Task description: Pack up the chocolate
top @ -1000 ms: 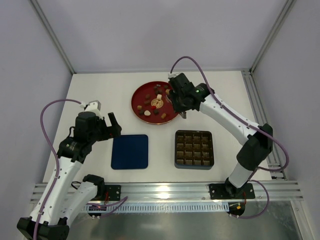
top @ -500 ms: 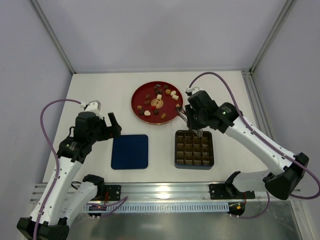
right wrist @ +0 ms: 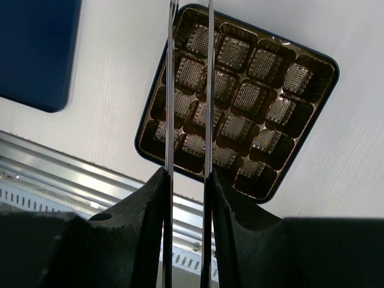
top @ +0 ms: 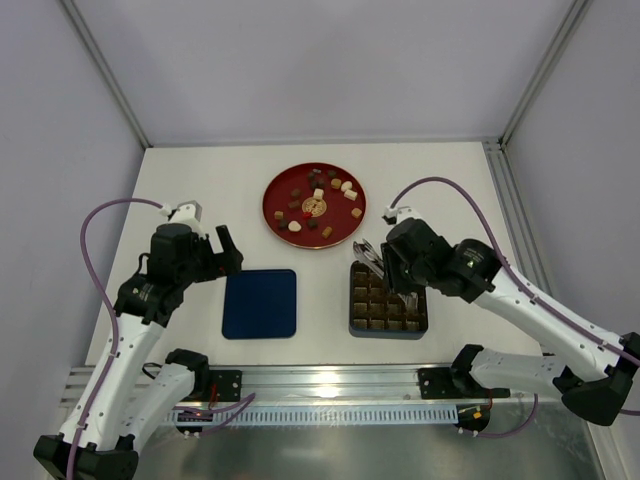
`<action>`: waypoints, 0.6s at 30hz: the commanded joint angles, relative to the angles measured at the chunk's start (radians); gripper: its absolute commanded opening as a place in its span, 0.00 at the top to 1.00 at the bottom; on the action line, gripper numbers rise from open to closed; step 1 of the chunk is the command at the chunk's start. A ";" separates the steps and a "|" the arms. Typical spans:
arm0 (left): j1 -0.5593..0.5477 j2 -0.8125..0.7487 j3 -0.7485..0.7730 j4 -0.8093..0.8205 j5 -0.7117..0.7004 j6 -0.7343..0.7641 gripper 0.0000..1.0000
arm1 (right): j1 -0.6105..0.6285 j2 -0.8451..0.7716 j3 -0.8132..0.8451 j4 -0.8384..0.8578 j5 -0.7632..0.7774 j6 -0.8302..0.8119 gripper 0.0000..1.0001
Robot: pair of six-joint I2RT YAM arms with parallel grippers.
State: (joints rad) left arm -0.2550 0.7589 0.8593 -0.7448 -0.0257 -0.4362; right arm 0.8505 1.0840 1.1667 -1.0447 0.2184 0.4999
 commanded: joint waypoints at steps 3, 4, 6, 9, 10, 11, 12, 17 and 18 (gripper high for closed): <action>-0.003 -0.003 0.000 0.028 -0.006 0.013 0.00 | 0.042 -0.058 -0.039 -0.018 0.035 0.072 0.65; -0.004 -0.004 0.000 0.027 -0.005 0.013 0.00 | 0.045 -0.061 -0.042 -0.021 0.033 0.078 0.65; -0.004 -0.003 0.000 0.027 -0.006 0.014 0.00 | 0.056 -0.068 -0.055 -0.025 0.033 0.088 0.65; -0.004 -0.004 0.000 0.025 -0.005 0.013 0.00 | 0.068 -0.073 -0.068 -0.028 0.035 0.100 0.65; -0.003 -0.003 0.000 0.027 -0.005 0.013 0.00 | 0.074 -0.073 -0.074 -0.028 0.036 0.106 0.65; -0.003 -0.004 0.000 0.028 -0.005 0.013 0.00 | 0.074 -0.075 -0.079 -0.028 0.036 0.108 0.65; -0.003 -0.003 0.000 0.027 -0.006 0.013 0.00 | 0.076 -0.076 -0.081 -0.028 0.038 0.108 0.65; -0.003 -0.004 0.000 0.027 -0.005 0.013 0.00 | 0.082 -0.078 -0.093 -0.026 0.038 0.114 0.65; -0.003 -0.004 0.000 0.027 -0.005 0.013 0.00 | 0.085 -0.078 -0.094 -0.028 0.039 0.115 0.65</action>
State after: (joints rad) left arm -0.2550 0.7589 0.8593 -0.7448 -0.0257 -0.4362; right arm 0.9234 1.0260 1.0664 -1.0840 0.2337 0.5922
